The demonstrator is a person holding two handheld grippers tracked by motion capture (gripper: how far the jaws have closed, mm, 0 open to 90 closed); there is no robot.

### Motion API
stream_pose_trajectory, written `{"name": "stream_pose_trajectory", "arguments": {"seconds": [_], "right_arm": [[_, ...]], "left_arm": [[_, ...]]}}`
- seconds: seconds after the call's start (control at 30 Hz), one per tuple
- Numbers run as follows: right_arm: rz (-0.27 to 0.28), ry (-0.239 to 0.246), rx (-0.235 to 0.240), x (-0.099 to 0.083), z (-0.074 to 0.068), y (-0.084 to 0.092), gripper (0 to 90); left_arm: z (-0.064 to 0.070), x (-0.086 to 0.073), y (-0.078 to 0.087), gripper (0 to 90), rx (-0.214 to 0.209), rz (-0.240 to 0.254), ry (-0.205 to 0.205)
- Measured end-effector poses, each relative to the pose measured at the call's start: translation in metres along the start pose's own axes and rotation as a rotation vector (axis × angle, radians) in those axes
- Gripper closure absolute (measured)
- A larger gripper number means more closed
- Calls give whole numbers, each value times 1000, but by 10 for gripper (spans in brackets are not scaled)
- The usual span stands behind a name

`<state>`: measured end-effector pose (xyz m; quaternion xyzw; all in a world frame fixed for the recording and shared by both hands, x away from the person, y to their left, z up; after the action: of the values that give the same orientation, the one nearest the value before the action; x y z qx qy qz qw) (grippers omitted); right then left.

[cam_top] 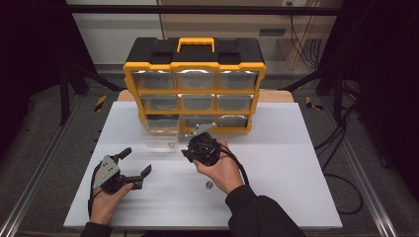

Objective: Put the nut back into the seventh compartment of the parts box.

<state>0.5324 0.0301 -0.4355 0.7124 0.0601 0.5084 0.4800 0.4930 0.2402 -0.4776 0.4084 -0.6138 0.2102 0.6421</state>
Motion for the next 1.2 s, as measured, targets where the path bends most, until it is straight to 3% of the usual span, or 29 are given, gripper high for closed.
{"name": "stream_pose_trajectory", "arguments": {"seconds": [0.23,0.5,0.77,0.9,1.2], "right_arm": [[14,1,-14,11,2,0,698],[55,-25,17,21,3,1,698],[87,-22,-1,31,6,4,698],[122,-64,26,38,6,5,698],[133,-72,1,47,8,3,698]], "left_arm": [[0,0,0,41,-1,2,3],[0,0,0,42,-3,1,6],[0,0,0,40,-3,3,8],[0,0,0,41,-5,2,7],[0,0,0,41,-4,4,8]]}}
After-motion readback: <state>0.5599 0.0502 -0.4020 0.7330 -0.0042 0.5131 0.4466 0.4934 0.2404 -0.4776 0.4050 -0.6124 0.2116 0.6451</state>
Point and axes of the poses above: each handheld gripper's, and its own axes: y roughly backward along the jaws, x roughly out of its top, z roughly to its right, the point moved 7 cm from there along -y, roughly forward along the jaws, and after that the axes turned 7 degrees about -z, right-handed, at the moved point
